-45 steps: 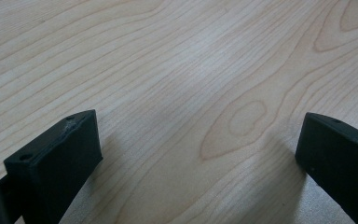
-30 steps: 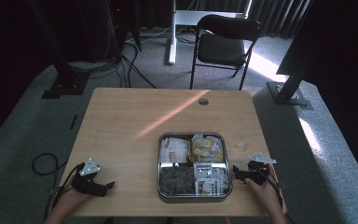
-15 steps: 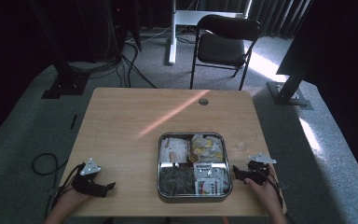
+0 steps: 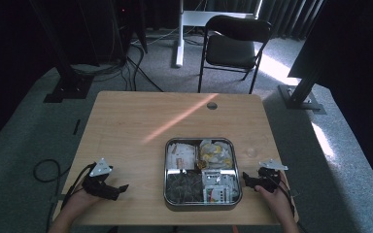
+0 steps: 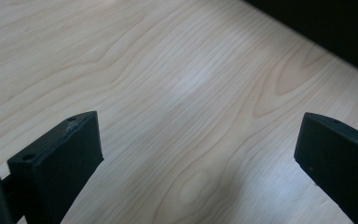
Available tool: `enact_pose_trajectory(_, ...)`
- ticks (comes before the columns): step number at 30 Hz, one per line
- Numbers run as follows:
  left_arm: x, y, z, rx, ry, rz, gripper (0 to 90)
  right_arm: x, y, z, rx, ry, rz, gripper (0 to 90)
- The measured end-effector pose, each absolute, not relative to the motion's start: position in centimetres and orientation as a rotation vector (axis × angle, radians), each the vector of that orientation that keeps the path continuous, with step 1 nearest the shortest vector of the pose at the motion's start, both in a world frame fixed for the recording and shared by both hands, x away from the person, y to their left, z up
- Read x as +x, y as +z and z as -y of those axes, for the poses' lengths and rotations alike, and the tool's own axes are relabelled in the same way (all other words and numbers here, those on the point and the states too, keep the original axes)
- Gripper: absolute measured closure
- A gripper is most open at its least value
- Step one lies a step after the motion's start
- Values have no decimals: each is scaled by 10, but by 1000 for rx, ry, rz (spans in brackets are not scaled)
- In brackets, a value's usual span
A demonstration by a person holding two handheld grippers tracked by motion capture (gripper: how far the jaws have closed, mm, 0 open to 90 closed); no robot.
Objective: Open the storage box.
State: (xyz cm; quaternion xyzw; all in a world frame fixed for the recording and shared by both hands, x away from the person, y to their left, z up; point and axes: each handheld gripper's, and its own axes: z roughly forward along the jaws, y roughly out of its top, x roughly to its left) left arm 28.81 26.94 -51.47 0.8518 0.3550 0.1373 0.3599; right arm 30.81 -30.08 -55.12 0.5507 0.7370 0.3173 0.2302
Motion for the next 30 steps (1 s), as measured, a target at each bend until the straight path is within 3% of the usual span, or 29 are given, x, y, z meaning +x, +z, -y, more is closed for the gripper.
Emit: enact_pose_trajectory(30, 304, -480, -205, 2221, 304, -663, 9, 308, -551, 301, 1515, 873, -2027, 101)
